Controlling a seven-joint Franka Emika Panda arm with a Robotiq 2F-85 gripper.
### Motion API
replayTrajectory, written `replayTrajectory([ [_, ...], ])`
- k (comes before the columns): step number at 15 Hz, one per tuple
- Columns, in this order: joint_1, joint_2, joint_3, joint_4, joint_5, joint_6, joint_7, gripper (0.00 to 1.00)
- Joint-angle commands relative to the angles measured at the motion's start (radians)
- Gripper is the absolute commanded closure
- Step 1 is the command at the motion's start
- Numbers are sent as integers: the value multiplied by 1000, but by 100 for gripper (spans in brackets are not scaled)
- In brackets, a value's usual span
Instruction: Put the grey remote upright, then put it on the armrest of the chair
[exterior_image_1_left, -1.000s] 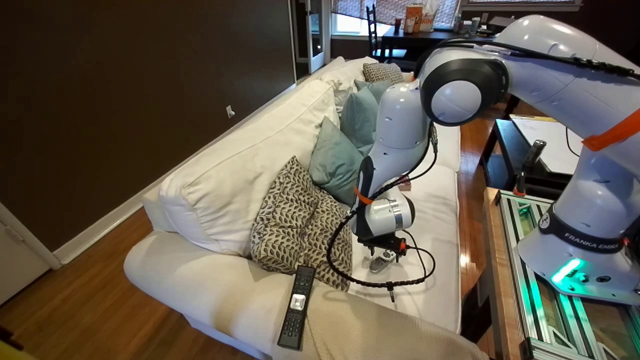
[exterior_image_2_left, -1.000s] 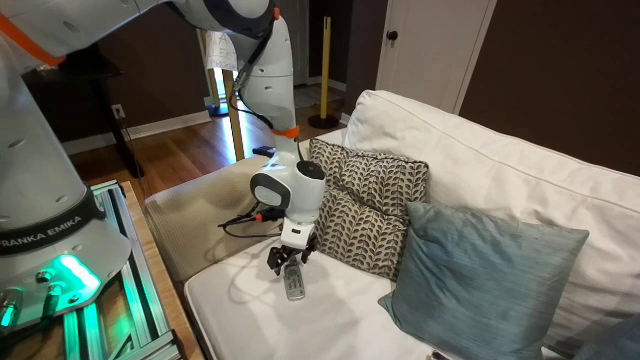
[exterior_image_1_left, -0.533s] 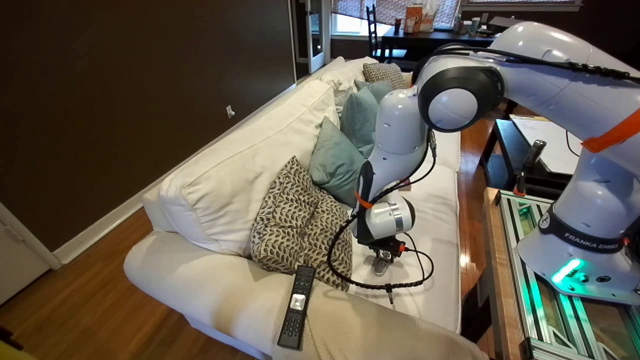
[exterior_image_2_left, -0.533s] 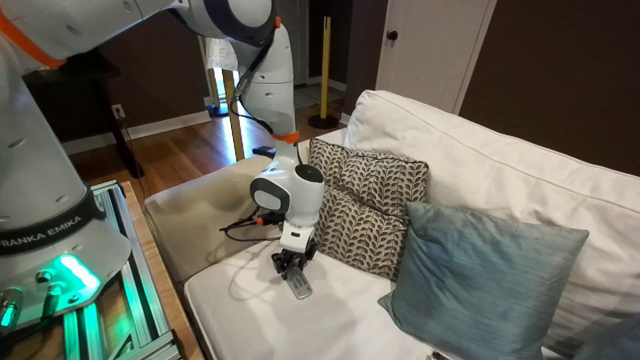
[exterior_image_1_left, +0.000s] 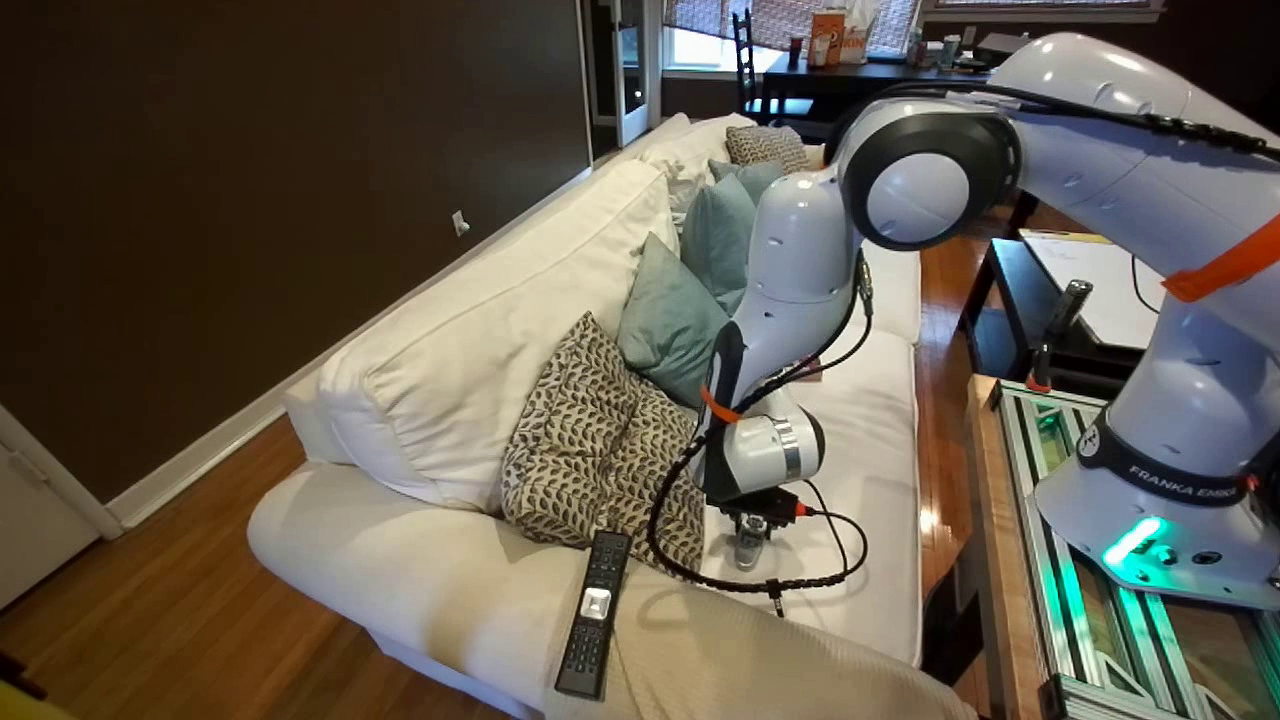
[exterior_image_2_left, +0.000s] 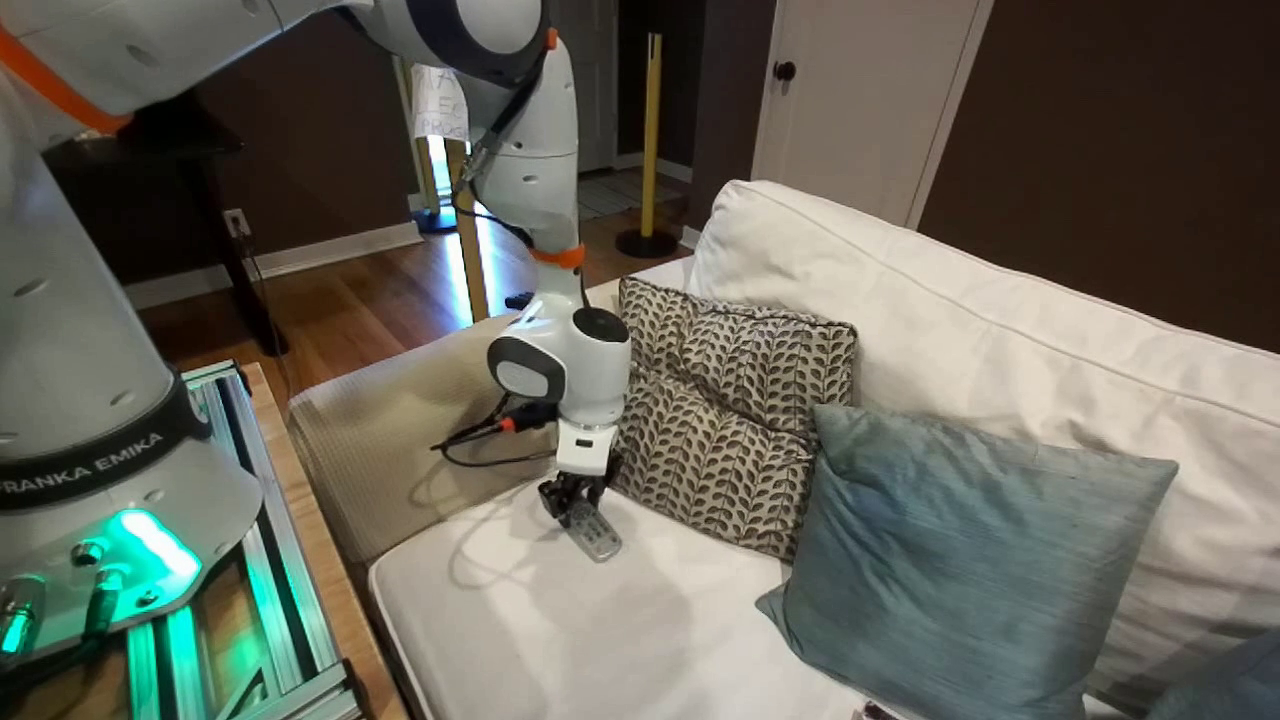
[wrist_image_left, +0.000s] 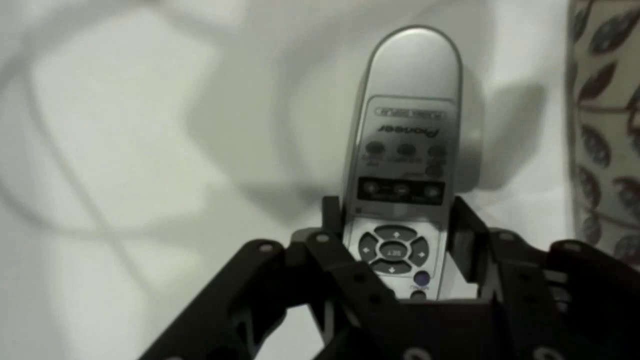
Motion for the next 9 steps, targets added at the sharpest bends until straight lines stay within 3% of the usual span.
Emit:
replayTrajectory([
  [1,-97,-123,135,-113,31,37,-127,72],
  [5,-213,-248,261,-242,46,16,-217,72],
  [9,-310,-355,378,-352,111,2,-194,72],
])
